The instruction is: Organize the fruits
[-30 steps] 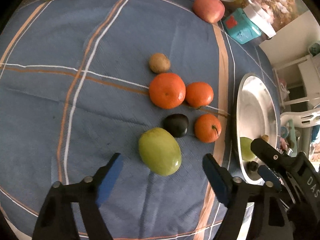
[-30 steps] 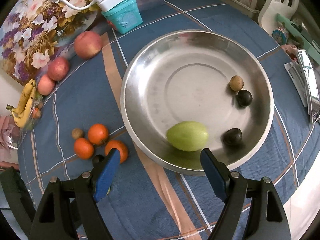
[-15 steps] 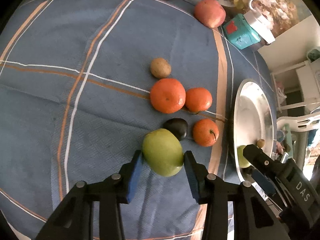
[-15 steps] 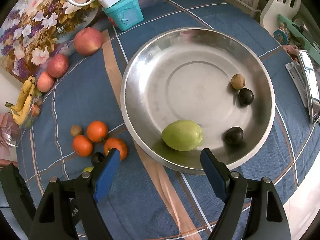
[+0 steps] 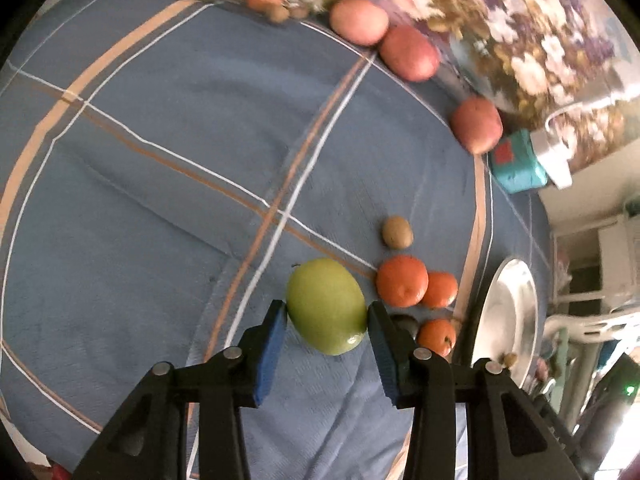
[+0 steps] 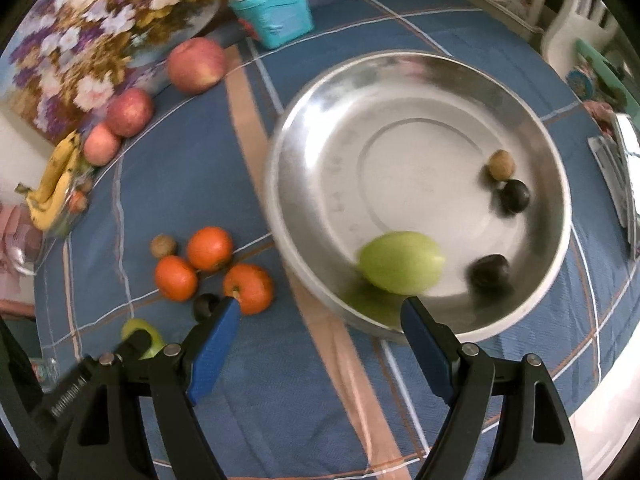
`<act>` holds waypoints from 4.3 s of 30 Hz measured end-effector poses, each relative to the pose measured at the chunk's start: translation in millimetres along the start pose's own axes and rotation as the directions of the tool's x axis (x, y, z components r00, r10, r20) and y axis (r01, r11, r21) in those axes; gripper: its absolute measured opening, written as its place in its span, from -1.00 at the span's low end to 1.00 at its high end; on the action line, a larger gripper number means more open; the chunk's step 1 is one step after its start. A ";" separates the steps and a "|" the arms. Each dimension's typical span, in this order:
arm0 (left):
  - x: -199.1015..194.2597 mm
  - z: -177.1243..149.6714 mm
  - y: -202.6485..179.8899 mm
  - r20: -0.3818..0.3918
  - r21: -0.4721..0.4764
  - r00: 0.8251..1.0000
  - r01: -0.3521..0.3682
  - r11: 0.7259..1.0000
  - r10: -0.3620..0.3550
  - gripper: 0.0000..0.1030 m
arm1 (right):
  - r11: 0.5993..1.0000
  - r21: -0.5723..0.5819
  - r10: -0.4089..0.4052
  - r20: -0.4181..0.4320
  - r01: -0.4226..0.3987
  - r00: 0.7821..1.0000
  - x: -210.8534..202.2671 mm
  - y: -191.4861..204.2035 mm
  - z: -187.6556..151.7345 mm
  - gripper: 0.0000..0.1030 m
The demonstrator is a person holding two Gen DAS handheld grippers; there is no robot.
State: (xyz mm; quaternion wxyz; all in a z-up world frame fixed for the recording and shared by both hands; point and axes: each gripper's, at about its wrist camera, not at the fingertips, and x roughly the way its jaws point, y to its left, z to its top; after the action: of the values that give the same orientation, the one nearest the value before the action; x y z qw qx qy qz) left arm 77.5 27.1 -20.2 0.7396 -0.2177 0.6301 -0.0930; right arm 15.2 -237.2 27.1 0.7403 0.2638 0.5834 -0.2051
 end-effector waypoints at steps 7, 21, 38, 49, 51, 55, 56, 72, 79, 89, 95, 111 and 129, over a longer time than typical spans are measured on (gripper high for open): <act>-6.1 2.1 5.1 -0.004 -0.017 1.000 0.025 1.000 -0.025 -0.14 | 0.989 -0.137 0.051 0.011 -0.049 0.999 0.2 33.5 -5.0 0.61; -7.1 5.6 4.3 -0.022 -0.044 0.997 0.068 0.997 -0.069 -0.25 | 0.974 -0.227 -0.009 0.043 0.018 0.999 21.5 71.4 -10.8 0.61; 36.3 19.3 -18.6 -0.092 0.112 0.996 0.031 0.993 -0.021 0.41 | 0.984 -0.178 -0.013 0.063 0.024 0.998 28.3 68.0 -5.2 0.18; 48.9 24.5 -26.6 -0.084 0.146 0.996 0.022 0.989 -0.010 0.00 | 0.989 -0.141 -0.040 0.041 0.045 0.998 44.9 59.0 1.6 -0.08; 49.7 24.0 -25.4 -0.098 0.138 0.995 0.043 0.989 -0.030 -0.04 | 0.990 -0.136 -0.040 0.038 0.045 0.998 47.4 57.8 1.8 -0.19; 49.4 24.1 -24.4 -0.096 0.126 0.995 0.046 0.991 -0.034 -0.05 | 0.993 -0.120 -0.014 0.040 0.019 0.999 48.9 56.6 3.4 -0.26; 48.1 23.8 -22.4 -0.095 0.121 0.995 0.046 0.992 -0.035 -0.05 | 0.992 -0.121 -0.015 0.042 0.019 0.999 48.3 56.4 3.3 -0.27; -8.1 35.1 -12.7 0.053 0.100 0.991 0.116 0.988 -0.122 -0.05 | 0.990 -0.105 0.105 0.122 -0.092 0.987 5.2 51.3 0.5 -0.27; -14.2 28.8 -28.5 0.064 0.144 0.987 0.139 0.980 -0.149 -0.05 | 0.993 -0.072 0.105 0.159 -0.095 0.982 -5.5 43.2 7.1 -0.27; -2.7 -12.2 -106.2 0.019 0.371 0.977 0.189 0.909 -0.211 -0.05 | 0.989 0.146 -0.047 0.207 0.016 0.977 -21.8 -33.1 23.9 -0.27; 21.7 -39.3 -148.4 -0.007 0.508 0.975 0.195 0.839 -0.222 -0.05 | 0.967 0.253 -0.093 0.233 0.032 0.968 -32.3 -75.8 31.6 -0.27; 40.2 -48.6 -169.9 -0.020 0.551 0.976 0.193 0.812 -0.218 0.19 | 0.967 0.248 -0.109 0.192 0.059 0.975 -20.9 -87.1 38.8 0.01; 16.0 -1.7 -69.1 0.032 0.266 0.998 -0.062 0.962 0.055 0.98 | 0.994 0.050 -0.106 0.170 0.099 0.980 -20.1 -31.3 27.4 0.07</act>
State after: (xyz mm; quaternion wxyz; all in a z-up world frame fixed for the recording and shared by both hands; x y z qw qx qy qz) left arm 88.3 -41.2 -4.3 0.7723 -0.0986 0.6088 -0.1524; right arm 12.0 -278.9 46.8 0.7708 0.2300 0.5256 -0.2769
